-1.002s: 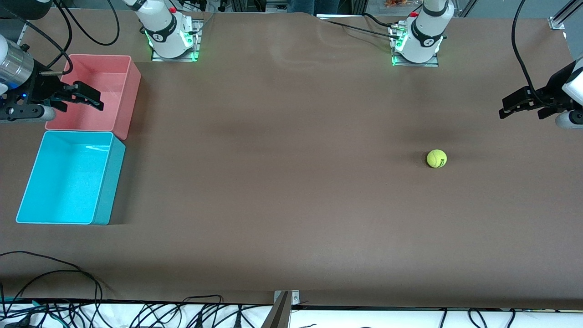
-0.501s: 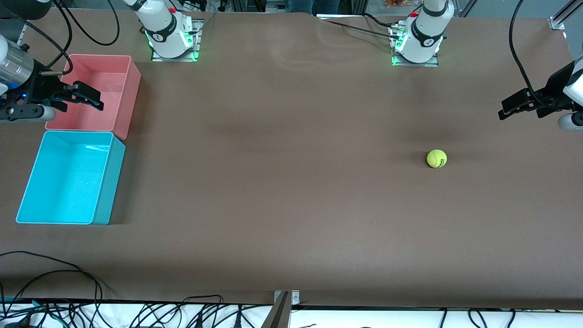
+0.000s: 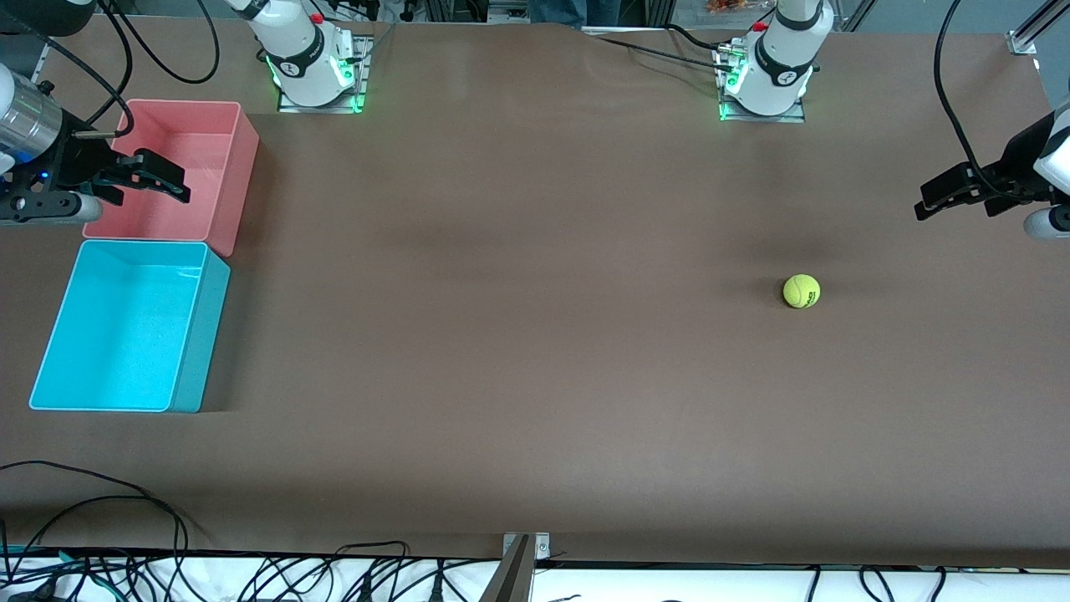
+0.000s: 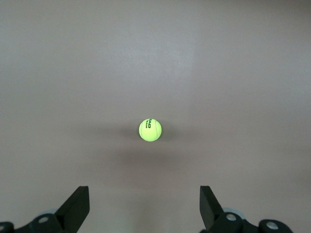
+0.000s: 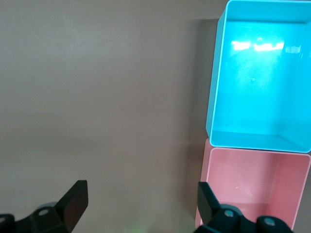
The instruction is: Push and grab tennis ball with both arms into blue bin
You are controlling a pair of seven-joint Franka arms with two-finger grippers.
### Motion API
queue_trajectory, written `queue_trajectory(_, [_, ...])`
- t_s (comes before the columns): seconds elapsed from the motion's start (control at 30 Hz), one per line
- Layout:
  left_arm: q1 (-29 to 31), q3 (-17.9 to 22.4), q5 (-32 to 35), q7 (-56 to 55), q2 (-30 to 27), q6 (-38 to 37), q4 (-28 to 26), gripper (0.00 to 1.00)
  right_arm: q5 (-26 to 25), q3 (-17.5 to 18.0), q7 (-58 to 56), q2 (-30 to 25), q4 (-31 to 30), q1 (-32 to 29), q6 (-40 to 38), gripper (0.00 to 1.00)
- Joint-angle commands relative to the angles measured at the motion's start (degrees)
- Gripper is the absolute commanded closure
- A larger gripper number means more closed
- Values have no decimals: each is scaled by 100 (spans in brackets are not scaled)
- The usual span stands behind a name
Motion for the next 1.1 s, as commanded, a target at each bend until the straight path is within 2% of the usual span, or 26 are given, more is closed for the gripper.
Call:
queue_trajectory(0.0, [35,-19,-55,-54,72,-129,163,0,103,14,-8,-56,-44,-33,-28,0])
queue_trajectory(0.2, [26,-19,-38,-54,72,-129,163,0,103,14,-8,-56,-44,-33,-28,0])
queue_trajectory(0.43, [-53,-54,402,-54,63,-129,154,0,103,14,-8,-56,-44,-33,-28,0])
queue_trajectory(1.07, [-53,-54,411,-53,63,-138,163,0,103,22,1,-56,-44,-24,-28,0])
